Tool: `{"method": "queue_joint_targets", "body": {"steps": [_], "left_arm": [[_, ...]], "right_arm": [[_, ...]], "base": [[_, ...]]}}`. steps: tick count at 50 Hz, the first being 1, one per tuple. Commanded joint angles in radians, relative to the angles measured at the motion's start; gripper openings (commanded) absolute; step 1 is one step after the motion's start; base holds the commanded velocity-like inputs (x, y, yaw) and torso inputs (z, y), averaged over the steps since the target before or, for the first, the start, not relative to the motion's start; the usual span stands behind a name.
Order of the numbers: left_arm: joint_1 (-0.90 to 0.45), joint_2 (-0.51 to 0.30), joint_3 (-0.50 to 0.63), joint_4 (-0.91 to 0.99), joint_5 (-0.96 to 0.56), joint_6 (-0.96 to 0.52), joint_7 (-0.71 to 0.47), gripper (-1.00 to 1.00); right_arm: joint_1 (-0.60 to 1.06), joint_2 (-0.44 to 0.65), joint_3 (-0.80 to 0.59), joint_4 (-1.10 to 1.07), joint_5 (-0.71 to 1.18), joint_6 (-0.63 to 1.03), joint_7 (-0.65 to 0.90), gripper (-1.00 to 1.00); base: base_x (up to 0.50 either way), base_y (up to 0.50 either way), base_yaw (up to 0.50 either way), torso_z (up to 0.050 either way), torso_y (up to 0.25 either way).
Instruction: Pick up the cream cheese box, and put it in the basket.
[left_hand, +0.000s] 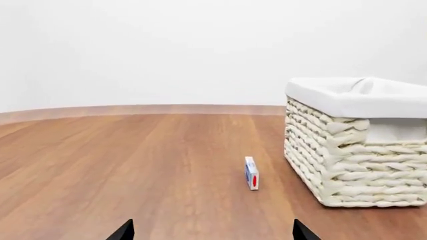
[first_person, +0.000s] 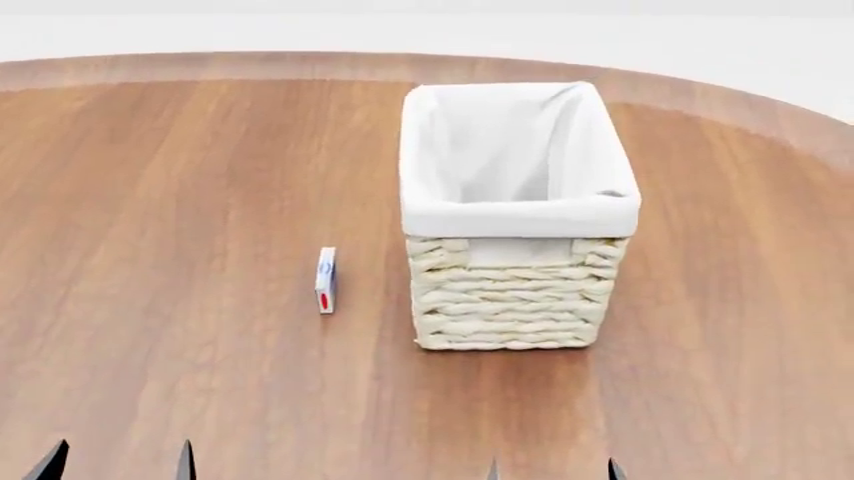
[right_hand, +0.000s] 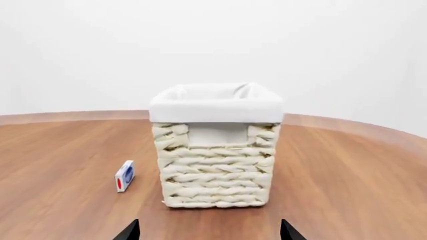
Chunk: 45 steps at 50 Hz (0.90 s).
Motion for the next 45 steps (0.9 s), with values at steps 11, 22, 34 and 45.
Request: {"method": "queue_joint_targets", "body": {"steps": [11,22,34,45], "left_arm": [[-0.001,-0.009,0.014,-0.005,-0.006,0.005,-0.009,1.0],[0.002,-0.014,0.02,0.003,-0.011,0.003,-0.015,1.0],[0.001,-0.019,0.026,0.002,-0.016,0.006,-0.02,1.0],[-0.003,-0.022,0.03,-0.005,-0.019,0.012,-0.025,1.0]], "right_arm": [[-0.005,0.012,-0.025,0.002,-0.026,-0.024,0.017,1.0],[-0.002,0.019,-0.035,0.019,-0.037,-0.047,0.026,1.0],[0.002,0.024,-0.041,0.018,-0.031,-0.043,0.038,1.0],[0.001,0.029,-0.051,0.024,-0.023,-0.055,0.035,1.0]], "base": [[0.21,0.0,0.0,0.0,0.0],[0.44,-0.11,0.0,0.0,0.001],[0.39,-0.11,0.0,0.0,0.0],[0.0,0.0,0.0,0.0,0.0]]}}
